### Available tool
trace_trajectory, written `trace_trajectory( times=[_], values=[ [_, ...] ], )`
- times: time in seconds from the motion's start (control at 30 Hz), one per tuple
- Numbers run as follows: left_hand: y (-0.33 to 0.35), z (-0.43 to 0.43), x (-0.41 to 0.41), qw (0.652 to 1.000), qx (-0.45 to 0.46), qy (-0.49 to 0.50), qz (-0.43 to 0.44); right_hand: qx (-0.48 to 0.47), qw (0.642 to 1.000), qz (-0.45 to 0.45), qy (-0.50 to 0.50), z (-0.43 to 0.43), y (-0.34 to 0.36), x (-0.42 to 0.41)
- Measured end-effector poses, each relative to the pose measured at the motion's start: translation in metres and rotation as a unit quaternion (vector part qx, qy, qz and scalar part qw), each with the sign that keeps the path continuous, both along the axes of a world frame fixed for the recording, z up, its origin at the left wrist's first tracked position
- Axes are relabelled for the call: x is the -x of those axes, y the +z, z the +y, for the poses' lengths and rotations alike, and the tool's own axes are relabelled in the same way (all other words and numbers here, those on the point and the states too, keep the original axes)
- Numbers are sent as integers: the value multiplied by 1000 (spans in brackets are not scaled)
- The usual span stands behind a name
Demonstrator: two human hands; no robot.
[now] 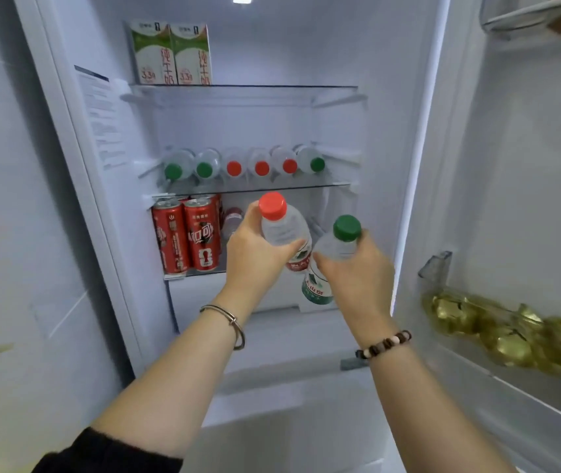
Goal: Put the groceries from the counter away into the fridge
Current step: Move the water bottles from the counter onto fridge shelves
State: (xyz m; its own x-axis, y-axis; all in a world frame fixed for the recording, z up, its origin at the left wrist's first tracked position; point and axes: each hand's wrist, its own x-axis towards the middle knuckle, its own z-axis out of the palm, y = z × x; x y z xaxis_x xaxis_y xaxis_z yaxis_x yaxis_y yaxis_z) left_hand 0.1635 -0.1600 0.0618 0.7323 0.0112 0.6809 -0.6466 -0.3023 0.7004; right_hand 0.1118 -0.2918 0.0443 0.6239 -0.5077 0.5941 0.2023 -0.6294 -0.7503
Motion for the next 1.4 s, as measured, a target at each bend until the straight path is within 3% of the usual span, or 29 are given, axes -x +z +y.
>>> trace_trajectory(
  times=[0.27, 0.43, 0.7, 0.9, 1.07, 1.2, 1.4],
  values=[
    [-19, -18, -92, 999, 38, -21, -26, 10, 992, -119, -47, -17, -4, -76],
    [-38, -25, -130, 998, 4, -23, -65, -2, 987, -148, -65, -22, -13, -104],
    [-46, -31, -161, 992, -28, -22, -117, 0, 985, -157, -68, -23, -19, -130],
    [-48, -34, -172, 985, -71, -23, -158, -52, 985, -146, -74, -25, -16, -135],
    [-48, -35, -186, 971, -144, -15, -190, -97, 985, -119, -77, -28, -21, -135],
    [-53, -38, -200, 960, -214, -18, -182, -73, 983, -147, -83, -30, -31, -139],
    [-59, -43, -211, 919, -331, -30, -212, -83, 982, -143, -90, -31, -44, -147]
  ],
)
